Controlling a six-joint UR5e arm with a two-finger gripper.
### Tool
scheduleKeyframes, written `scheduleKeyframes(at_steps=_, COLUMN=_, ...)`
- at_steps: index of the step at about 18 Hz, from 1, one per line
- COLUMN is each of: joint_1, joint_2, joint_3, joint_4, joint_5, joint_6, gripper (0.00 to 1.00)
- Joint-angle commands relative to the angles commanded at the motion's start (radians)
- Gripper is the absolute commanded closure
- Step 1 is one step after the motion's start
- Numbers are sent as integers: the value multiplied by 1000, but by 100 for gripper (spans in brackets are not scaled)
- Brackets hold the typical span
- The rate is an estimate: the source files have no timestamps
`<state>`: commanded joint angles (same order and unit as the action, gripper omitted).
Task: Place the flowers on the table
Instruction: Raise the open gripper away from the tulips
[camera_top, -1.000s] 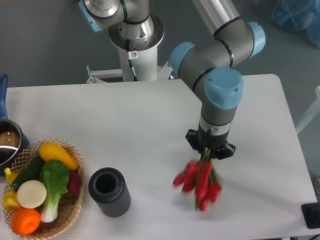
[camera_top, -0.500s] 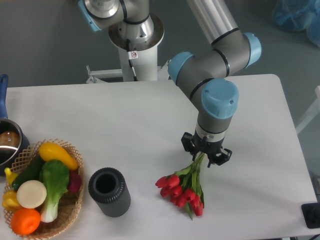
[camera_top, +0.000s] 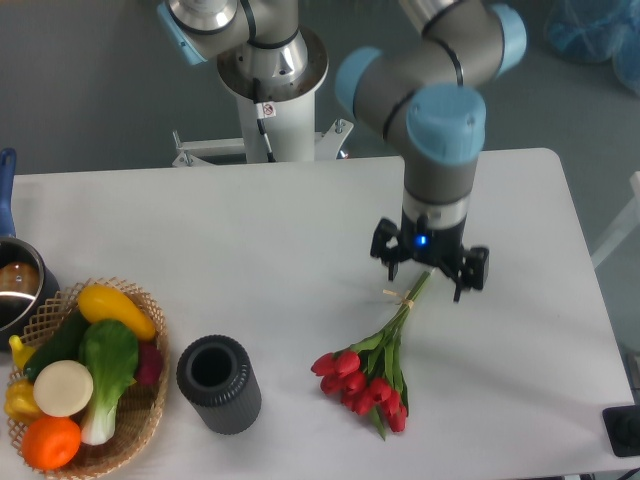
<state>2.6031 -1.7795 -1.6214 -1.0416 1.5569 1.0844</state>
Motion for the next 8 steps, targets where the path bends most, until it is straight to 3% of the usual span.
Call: scheduleKeyframes(at_steps=8, joint_1=51, joint_2=38, joint_3=-25, joint_4=-41, joint_5=32, joint_6=55, gripper=0)
